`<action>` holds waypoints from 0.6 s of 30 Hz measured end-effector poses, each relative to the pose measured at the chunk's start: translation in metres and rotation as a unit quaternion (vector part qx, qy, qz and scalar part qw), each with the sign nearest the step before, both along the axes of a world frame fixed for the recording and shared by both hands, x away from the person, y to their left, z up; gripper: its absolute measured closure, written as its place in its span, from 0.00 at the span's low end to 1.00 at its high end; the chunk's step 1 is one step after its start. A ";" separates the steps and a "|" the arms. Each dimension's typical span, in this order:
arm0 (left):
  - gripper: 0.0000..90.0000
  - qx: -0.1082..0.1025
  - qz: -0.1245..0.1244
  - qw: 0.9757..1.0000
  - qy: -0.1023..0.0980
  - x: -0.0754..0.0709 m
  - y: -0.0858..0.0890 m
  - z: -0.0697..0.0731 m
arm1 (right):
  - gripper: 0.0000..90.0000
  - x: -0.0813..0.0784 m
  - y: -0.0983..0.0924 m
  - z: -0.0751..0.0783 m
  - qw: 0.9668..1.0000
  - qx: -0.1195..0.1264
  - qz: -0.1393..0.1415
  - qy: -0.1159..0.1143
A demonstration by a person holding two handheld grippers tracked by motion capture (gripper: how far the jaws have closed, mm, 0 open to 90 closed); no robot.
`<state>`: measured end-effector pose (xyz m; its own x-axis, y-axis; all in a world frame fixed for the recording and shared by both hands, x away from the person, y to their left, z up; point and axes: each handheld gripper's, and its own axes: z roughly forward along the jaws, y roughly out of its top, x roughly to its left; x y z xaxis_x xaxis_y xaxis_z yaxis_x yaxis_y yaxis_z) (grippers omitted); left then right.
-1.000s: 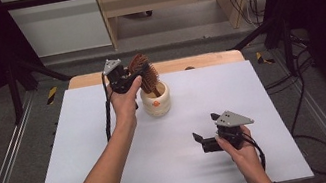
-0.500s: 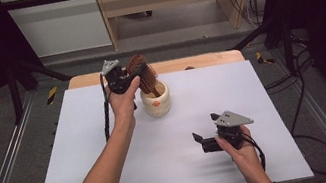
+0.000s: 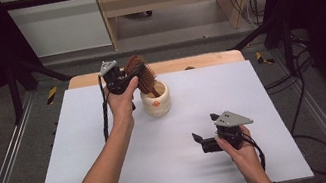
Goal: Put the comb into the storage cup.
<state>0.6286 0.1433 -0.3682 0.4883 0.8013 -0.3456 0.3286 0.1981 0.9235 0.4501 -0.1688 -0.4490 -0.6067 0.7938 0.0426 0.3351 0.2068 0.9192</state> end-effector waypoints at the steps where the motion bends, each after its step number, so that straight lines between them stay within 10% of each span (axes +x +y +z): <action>1: 0.51 0.000 0.000 1.000 0.000 0.000 0.000 0.000 | 0.06 0.000 0.000 0.000 1.000 0.000 0.000 0.000; 18: 0.50 -0.001 0.004 1.000 0.003 0.001 0.003 -0.002 | 0.06 0.000 0.000 -0.001 1.000 0.000 0.001 0.002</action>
<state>0.6298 0.1466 -0.3705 0.4792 0.8051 -0.3495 0.3319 0.2025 0.9213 0.4503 -0.1684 -0.4495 -0.6086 0.7923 0.0440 0.3380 0.2086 0.9178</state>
